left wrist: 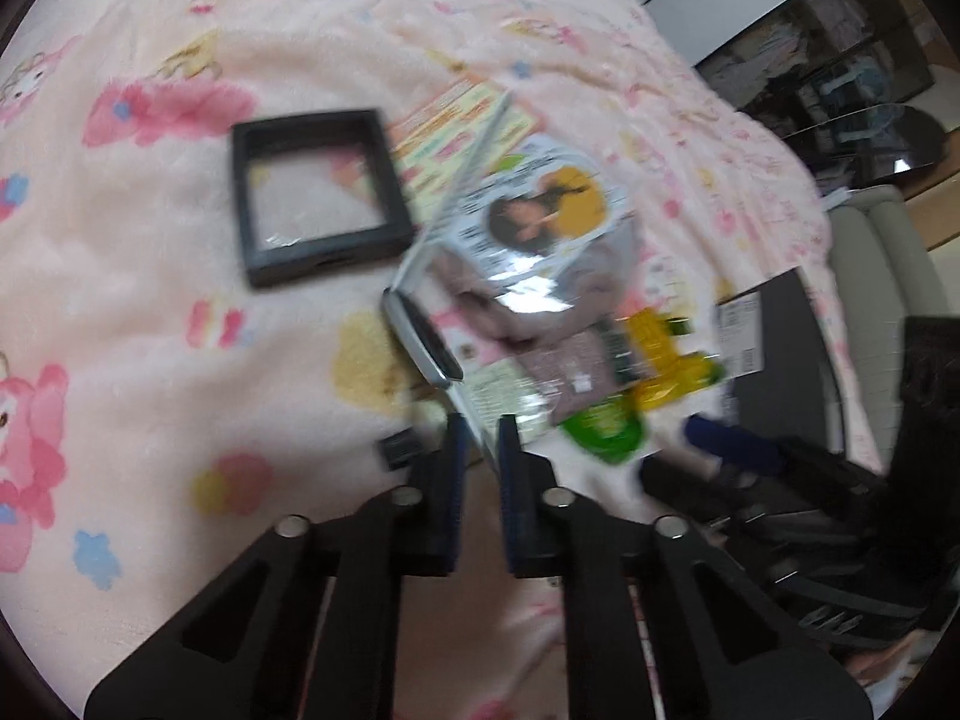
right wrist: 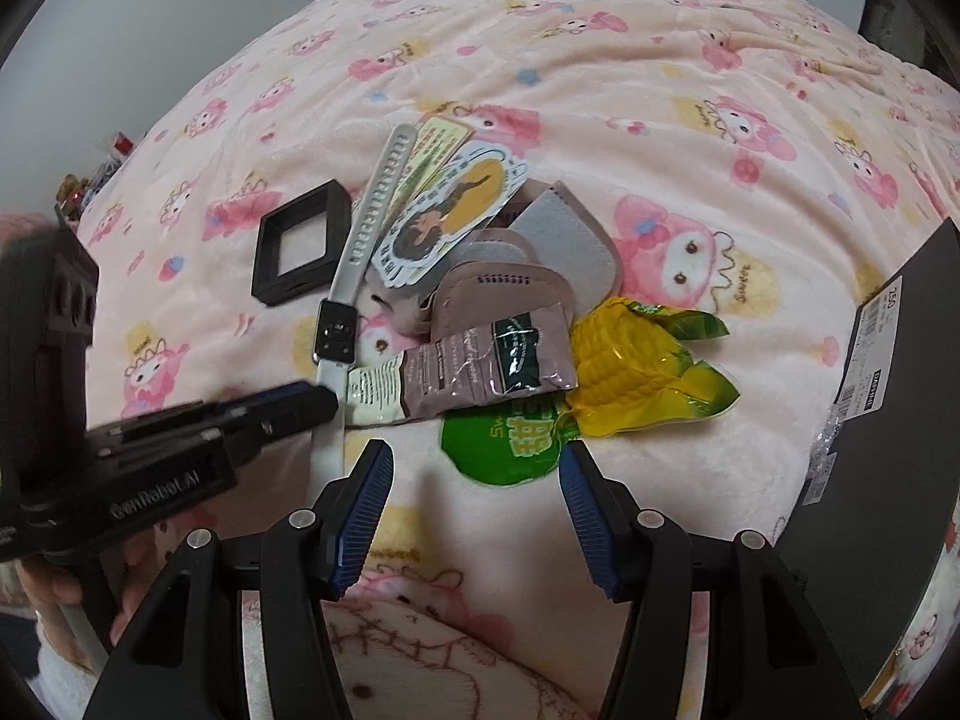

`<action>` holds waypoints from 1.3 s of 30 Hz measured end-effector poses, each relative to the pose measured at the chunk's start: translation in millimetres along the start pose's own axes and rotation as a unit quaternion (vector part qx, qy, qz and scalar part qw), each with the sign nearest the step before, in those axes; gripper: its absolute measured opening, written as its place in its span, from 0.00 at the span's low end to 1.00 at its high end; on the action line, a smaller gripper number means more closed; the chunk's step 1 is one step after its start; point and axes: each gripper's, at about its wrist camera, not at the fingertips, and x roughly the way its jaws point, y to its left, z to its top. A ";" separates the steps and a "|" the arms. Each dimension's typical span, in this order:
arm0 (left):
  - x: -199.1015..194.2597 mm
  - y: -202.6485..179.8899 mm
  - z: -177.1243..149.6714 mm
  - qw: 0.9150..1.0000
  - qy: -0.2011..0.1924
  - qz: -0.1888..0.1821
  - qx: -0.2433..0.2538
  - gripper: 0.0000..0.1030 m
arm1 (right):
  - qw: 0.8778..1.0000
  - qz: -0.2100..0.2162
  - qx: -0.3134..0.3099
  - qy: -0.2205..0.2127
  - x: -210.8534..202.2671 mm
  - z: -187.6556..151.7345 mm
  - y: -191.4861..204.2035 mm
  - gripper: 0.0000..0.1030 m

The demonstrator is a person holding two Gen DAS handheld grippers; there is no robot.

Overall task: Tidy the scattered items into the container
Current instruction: 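Grasp the pink-and-white tube with left gripper while right gripper grasps the white watch strap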

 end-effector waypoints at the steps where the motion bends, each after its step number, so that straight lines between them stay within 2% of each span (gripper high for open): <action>1: -2.5 -3.0 2.5 1.000 0.000 -0.007 0.001 0.06 | 1.000 0.001 -0.008 0.001 -0.9 -0.1 2.9 0.53; 5: -2.3 -22.0 9.4 1.000 -0.009 0.016 0.023 0.06 | 0.999 0.029 -0.021 0.003 -1.7 0.9 9.1 0.54; 8: -9.6 -14.1 13.1 1.000 -0.021 0.017 -0.002 0.08 | 0.998 0.034 -0.035 0.028 7.9 5.6 15.7 0.57; 10: -11.8 -5.3 12.3 0.999 -0.028 0.039 -0.018 0.21 | 0.997 0.030 -0.059 0.050 17.2 11.0 24.7 0.57; 14: -6.6 18.4 4.8 0.997 -0.014 0.049 -0.050 0.24 | 0.987 0.057 -0.106 0.102 41.5 20.2 45.7 0.57; 15: -5.9 21.5 2.3 0.997 -0.015 0.053 -0.054 0.24 | 0.985 0.056 -0.114 0.113 47.4 22.3 48.7 0.54; 16: -7.1 24.8 -0.3 0.997 -0.017 0.055 -0.057 0.24 | 0.985 0.055 -0.119 0.115 50.6 23.6 49.7 0.40; 18: -8.9 31.6 -1.9 0.997 -0.019 0.051 -0.063 0.28 | 0.983 0.063 -0.116 0.124 55.8 23.4 47.5 0.23; 19: -8.5 33.7 -2.2 0.997 -0.018 0.048 -0.065 0.29 | 0.984 0.067 -0.113 0.120 55.5 22.6 45.8 0.14; 21: -6.9 35.1 -1.0 0.997 -0.016 0.049 -0.063 0.29 | 0.988 0.062 -0.103 0.096 48.5 20.7 39.6 0.07; 23: -6.1 29.5 -0.4 0.997 -0.020 0.055 -0.052 0.29 | 0.993 0.047 -0.079 0.069 39.8 17.2 28.7 0.05; 25: -1.5 24.5 -0.1 0.998 -0.014 0.056 -0.036 0.34 | 0.997 0.044 -0.040 0.040 27.8 10.9 11.5 0.04; 27: 5.6 18.8 -0.1 0.998 -0.005 0.051 -0.018 0.36 | 0.999 0.047 -0.004 0.019 16.2 3.2 -4.9 0.04; 29: 13.1 14.2 1.0 0.998 0.001 0.058 0.000 0.37 | 0.999 0.025 0.026 0.002 4.1 -6.9 -19.6 0.04; 31: 19.5 11.2 5.1 0.998 0.006 0.060 0.015 0.43 | 0.999 0.020 0.044 -0.005 -8.0 -14.9 -26.7 0.04; 32: 23.0 10.1 7.6 0.998 0.008 0.058 0.018 0.47 | 0.998 0.032 0.053 -0.005 -15.1 -18.6 -28.0 0.05; 33: 26.4 9.8 10.1 0.998 0.014 0.053 0.016 0.55 | 0.997 0.048 0.058 -0.001 -19.4 -25.4 -30.0 0.05; 34: 31.0 10.5 13.1 0.999 0.021 0.042 0.009 0.58 | 0.996 0.067 0.062 0.008 -20.0 -31.0 -28.7 0.05; 37: 38.9 11.1 15.6 0.999 0.037 0.040 0.001 0.58 | 0.993 0.085 0.087 0.011 -17.8 -41.4 -33.3 0.06; 39: 40.0 9.6 12.8 0.998 0.057 0.018 0.007 0.58 | 0.993 0.068 0.099 0.012 -19.1 -42.5 -35.9 0.06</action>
